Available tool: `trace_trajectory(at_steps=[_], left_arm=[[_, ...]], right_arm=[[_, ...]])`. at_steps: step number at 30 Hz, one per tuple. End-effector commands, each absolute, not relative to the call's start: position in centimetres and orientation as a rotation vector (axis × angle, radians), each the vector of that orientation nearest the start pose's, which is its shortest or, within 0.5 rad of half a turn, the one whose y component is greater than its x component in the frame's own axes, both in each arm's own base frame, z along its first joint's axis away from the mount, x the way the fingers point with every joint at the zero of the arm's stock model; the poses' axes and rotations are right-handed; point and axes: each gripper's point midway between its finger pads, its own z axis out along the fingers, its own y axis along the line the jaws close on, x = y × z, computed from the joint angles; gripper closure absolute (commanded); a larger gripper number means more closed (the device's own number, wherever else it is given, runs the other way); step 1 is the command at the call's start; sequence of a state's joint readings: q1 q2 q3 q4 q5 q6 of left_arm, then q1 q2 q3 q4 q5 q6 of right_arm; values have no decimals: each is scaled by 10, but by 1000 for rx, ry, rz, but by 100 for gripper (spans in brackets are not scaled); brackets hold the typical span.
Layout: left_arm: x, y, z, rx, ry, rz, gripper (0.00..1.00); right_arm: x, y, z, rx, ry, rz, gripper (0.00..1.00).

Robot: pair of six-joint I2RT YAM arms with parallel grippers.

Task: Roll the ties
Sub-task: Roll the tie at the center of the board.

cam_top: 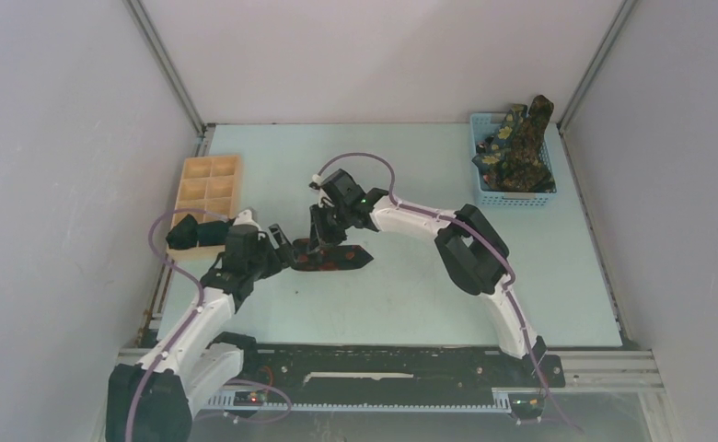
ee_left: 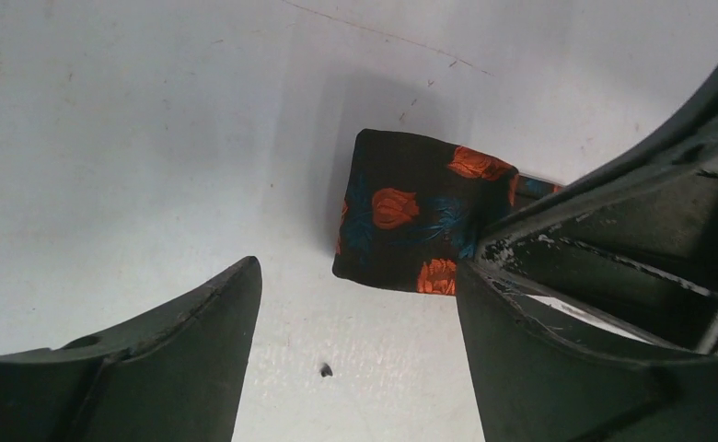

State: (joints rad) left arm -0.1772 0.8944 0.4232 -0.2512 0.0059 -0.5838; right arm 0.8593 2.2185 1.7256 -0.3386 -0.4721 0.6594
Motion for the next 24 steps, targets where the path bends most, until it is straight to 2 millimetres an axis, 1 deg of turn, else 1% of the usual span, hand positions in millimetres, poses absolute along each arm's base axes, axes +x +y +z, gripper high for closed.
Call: trace_trajectory(at_steps=[1, 6, 12, 15, 19, 21, 24], left_arm=[[266, -77, 81, -461, 2228, -471, 18], [270, -80, 82, -448, 2226, -502, 17], [277, -92, 83, -406, 2213, -578, 17], [282, -94, 79, -398, 2220, -585, 16], [282, -101, 69, -387, 2255, -627, 16], [287, -105, 70, -370, 2246, -655, 15], [289, -111, 64, -360, 2260, -687, 16]], right_arm=[[293, 476, 74, -484, 2626, 1115, 84], [293, 468, 63, -478, 2650, 1085, 84], [293, 457, 54, -468, 2671, 1062, 85], [291, 454, 50, -470, 2681, 1062, 85], [288, 451, 45, -473, 2696, 1055, 86], [288, 449, 43, -470, 2701, 1052, 86], [288, 447, 43, -467, 2703, 1049, 86]])
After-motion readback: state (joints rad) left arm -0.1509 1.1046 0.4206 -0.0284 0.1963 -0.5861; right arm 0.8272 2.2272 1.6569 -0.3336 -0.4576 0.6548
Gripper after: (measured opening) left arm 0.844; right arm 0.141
